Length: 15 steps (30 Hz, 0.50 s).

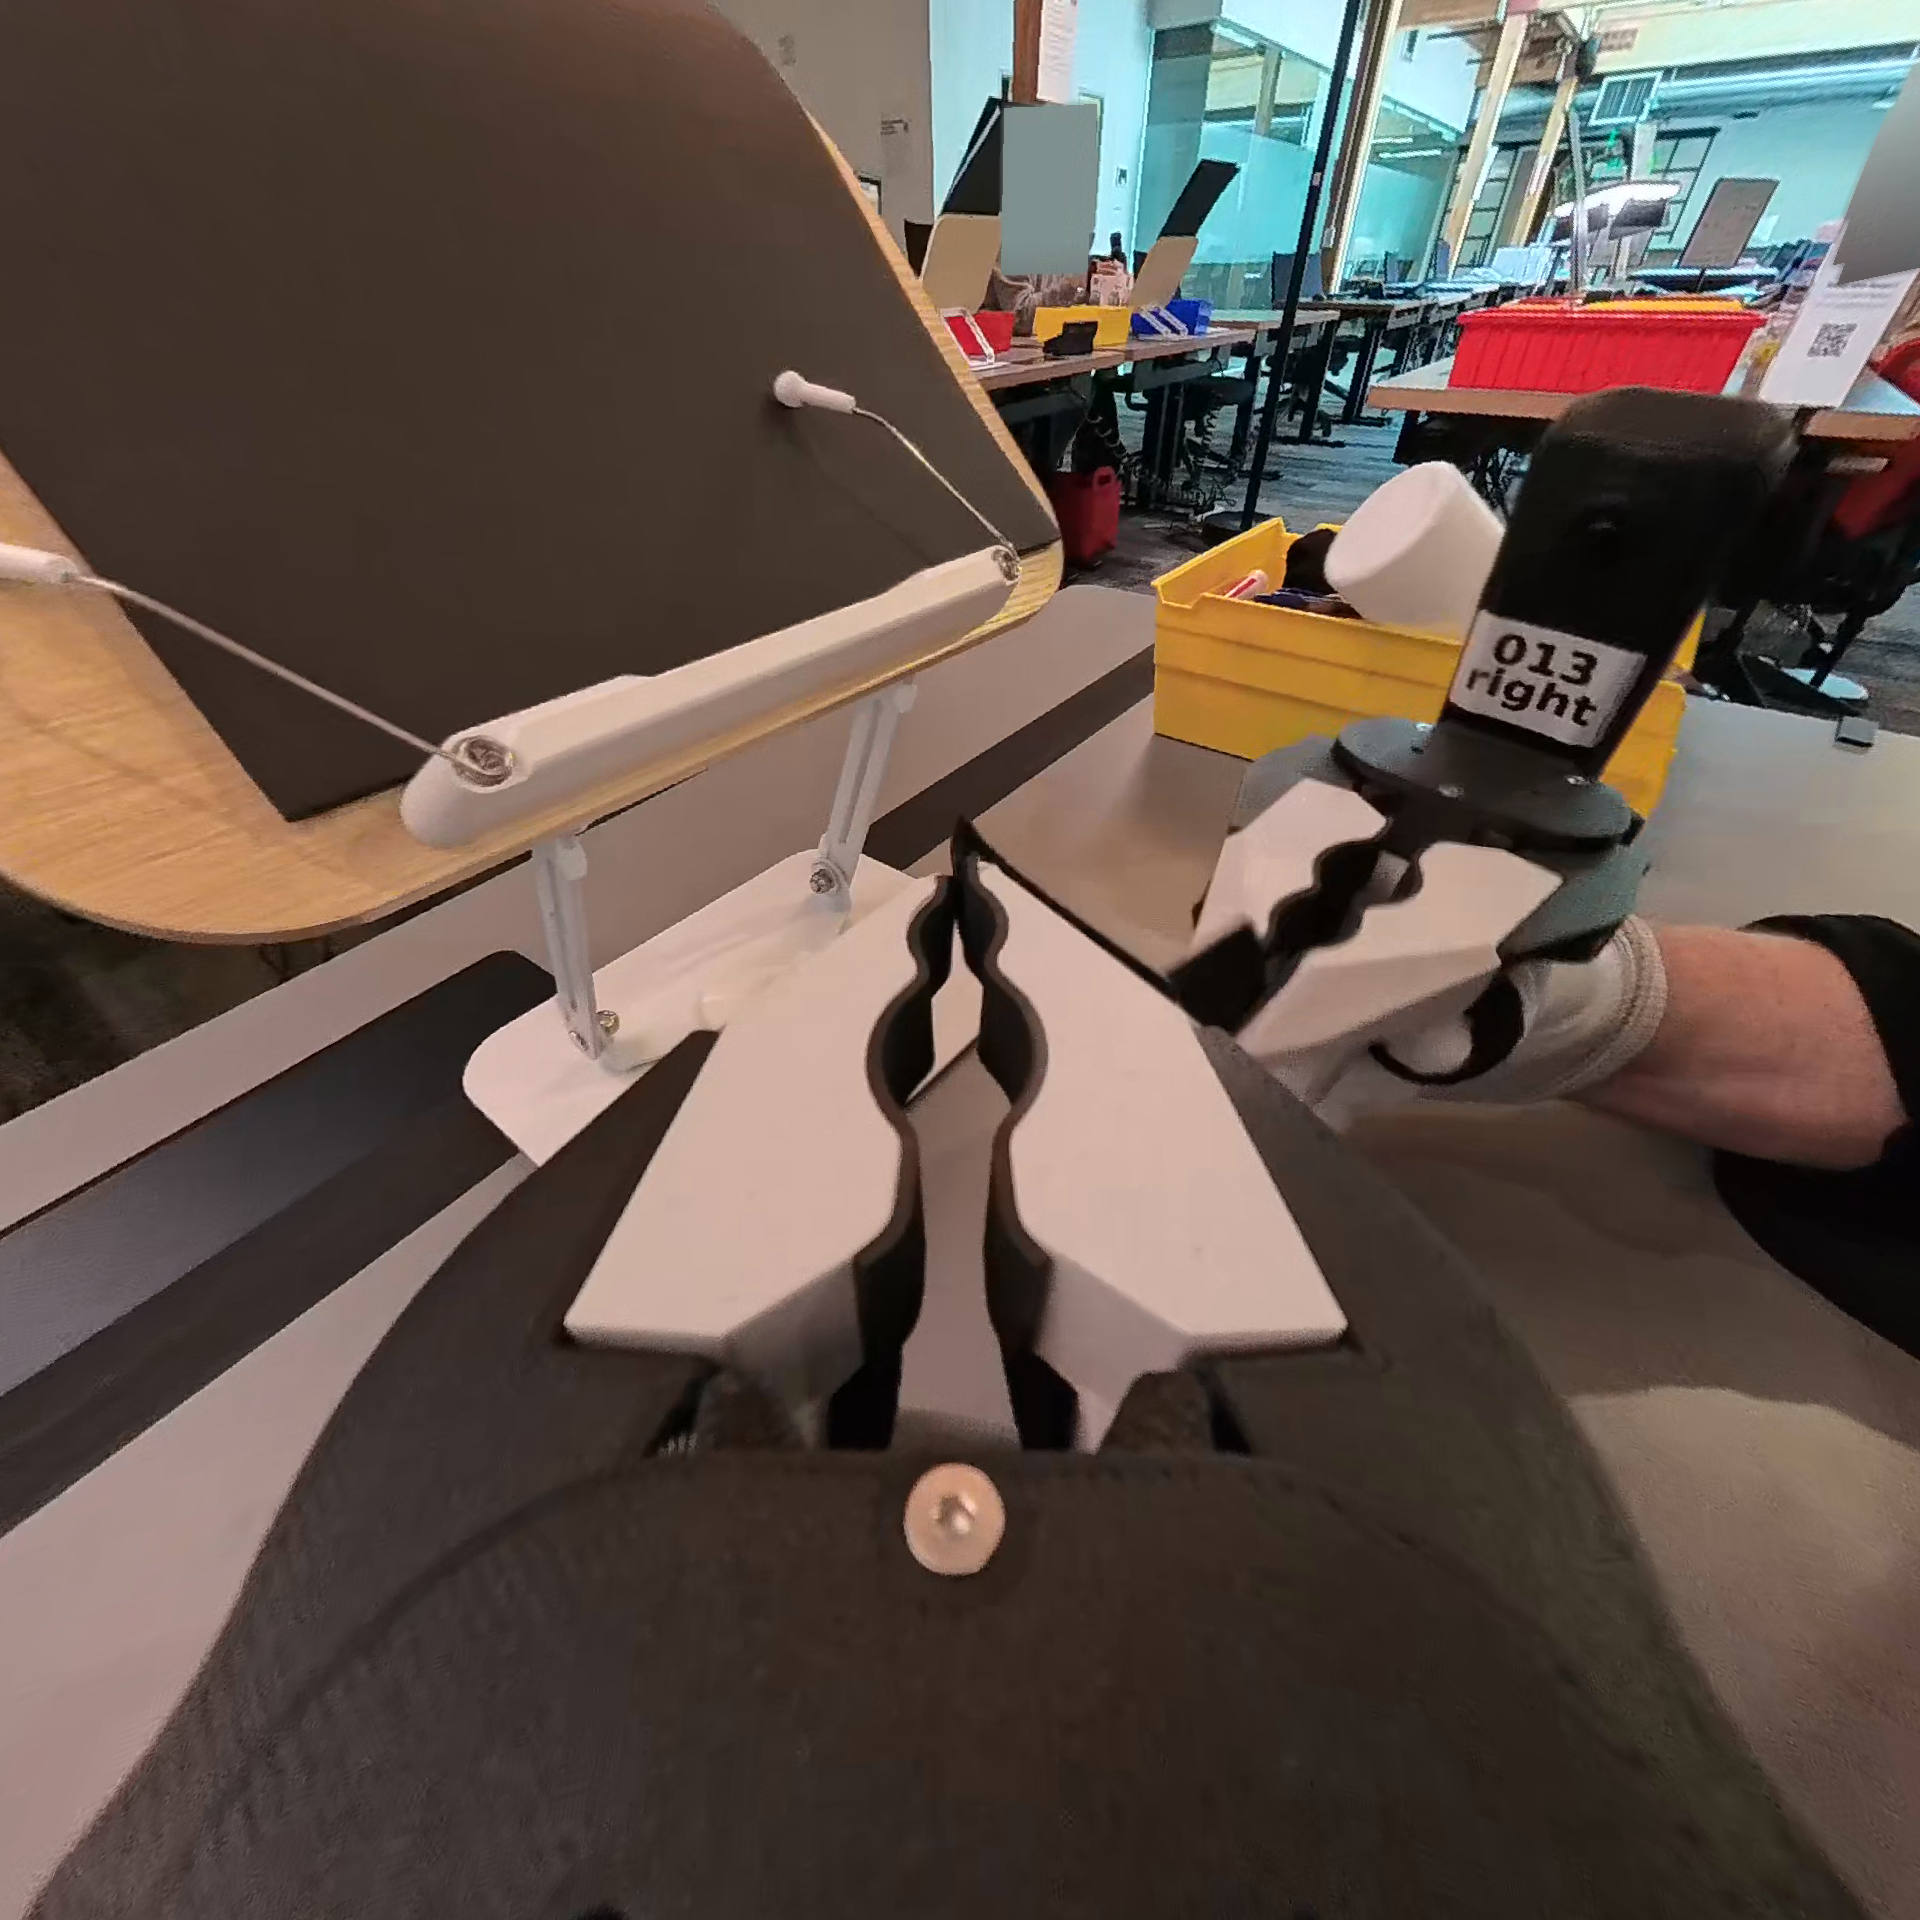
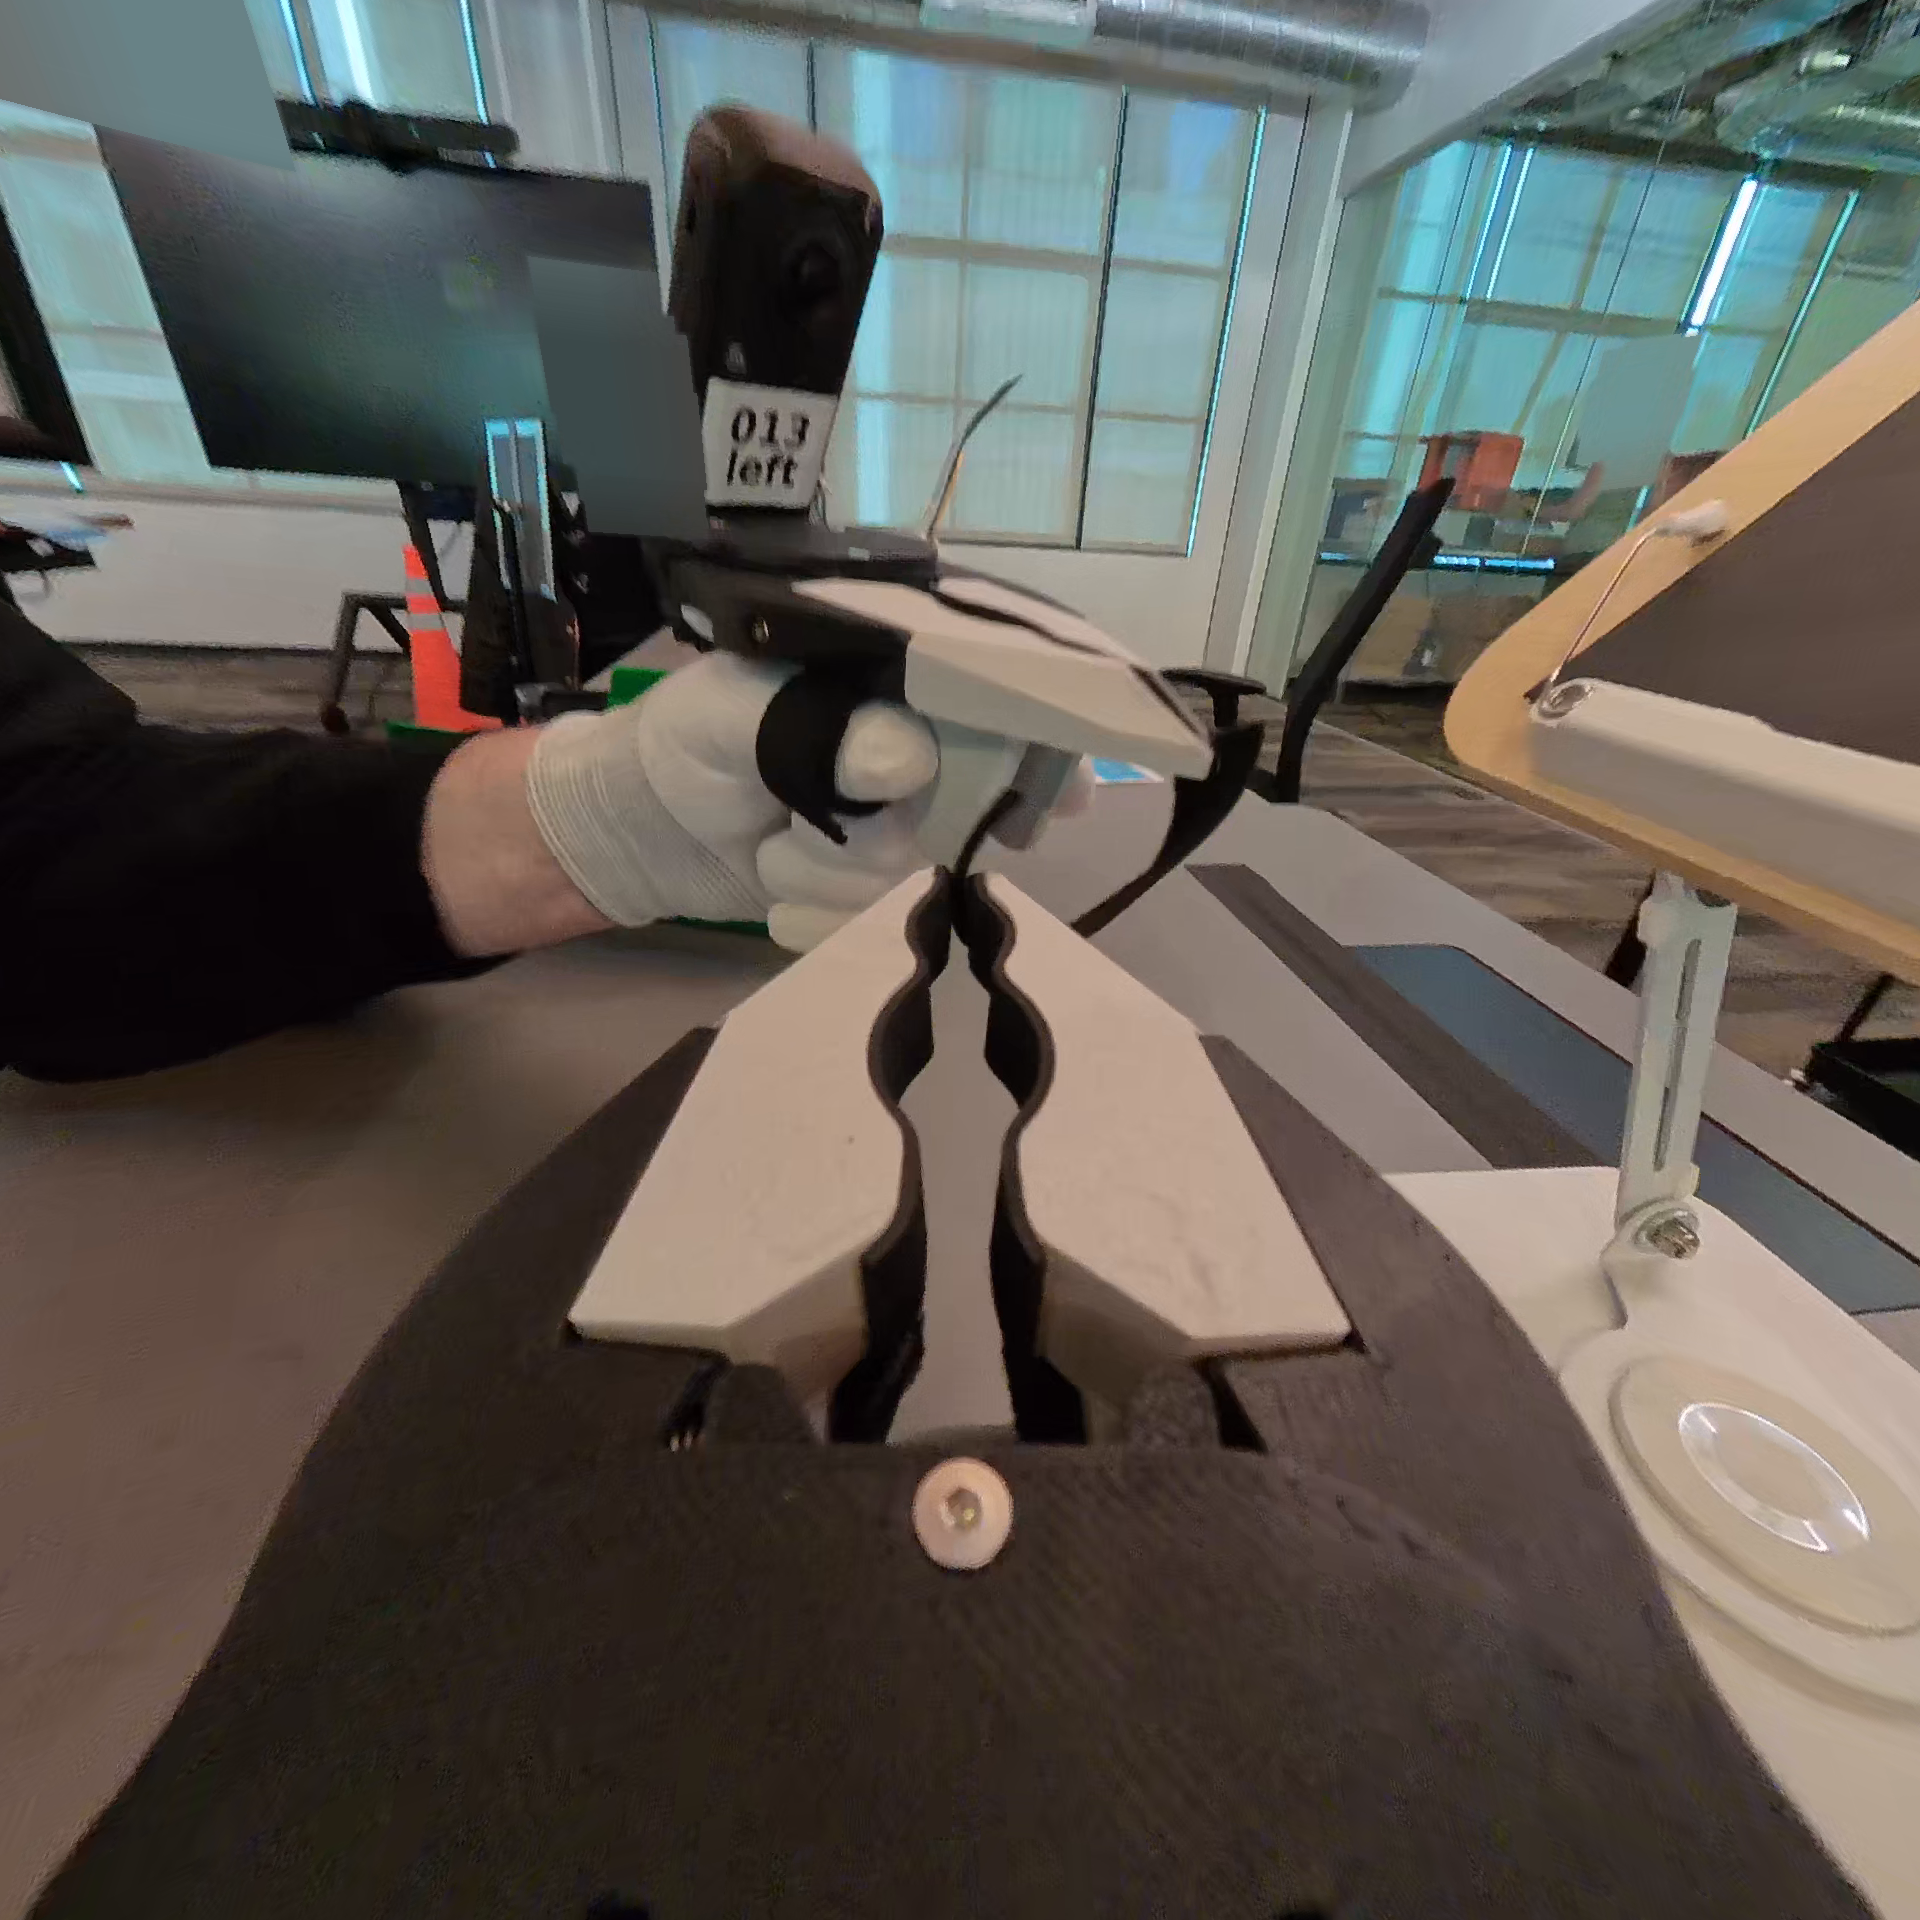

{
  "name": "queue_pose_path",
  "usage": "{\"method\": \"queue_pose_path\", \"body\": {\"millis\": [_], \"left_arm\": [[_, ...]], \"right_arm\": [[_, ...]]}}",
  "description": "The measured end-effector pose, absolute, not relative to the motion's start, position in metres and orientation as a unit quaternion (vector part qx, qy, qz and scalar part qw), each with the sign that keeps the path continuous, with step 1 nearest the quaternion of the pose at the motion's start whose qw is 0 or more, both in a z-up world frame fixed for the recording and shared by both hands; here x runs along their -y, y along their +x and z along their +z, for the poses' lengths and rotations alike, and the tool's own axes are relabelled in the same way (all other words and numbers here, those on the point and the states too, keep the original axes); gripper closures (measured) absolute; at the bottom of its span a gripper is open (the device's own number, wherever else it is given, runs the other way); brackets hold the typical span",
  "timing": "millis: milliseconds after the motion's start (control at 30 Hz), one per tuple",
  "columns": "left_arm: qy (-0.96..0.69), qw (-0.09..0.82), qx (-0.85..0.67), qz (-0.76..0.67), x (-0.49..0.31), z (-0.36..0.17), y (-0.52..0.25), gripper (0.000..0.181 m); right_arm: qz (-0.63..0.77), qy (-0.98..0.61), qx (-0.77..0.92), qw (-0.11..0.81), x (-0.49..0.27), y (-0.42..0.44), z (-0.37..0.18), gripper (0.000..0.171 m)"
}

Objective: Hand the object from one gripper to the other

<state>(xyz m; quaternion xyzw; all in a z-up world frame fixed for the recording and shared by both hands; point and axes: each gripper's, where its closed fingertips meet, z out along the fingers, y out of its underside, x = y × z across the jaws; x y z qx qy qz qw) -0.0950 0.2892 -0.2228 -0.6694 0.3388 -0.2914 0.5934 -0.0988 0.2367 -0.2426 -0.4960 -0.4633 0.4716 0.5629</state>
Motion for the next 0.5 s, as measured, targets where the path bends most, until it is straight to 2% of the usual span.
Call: {"method": "queue_pose_path", "body": {"millis": [133,333,500], "left_arm": [[-0.664,0.603,-0.35,-0.268,-0.29,-0.219,-0.1,0.181],[-0.659,0.609,-0.354,-0.262,-0.289,-0.216,-0.102,0.181],[-0.651,0.613,-0.364,-0.261,-0.284,-0.214,-0.097,0.181]], "right_arm": [[0.458,-0.511,0.471,0.554,-0.237,-0.105,-0.252,0.152],[0.486,-0.535,0.46,0.515,-0.241,-0.107,-0.262,0.133],[0.481,-0.561,0.458,0.494,-0.246,-0.11,-0.273,0.131]]}}
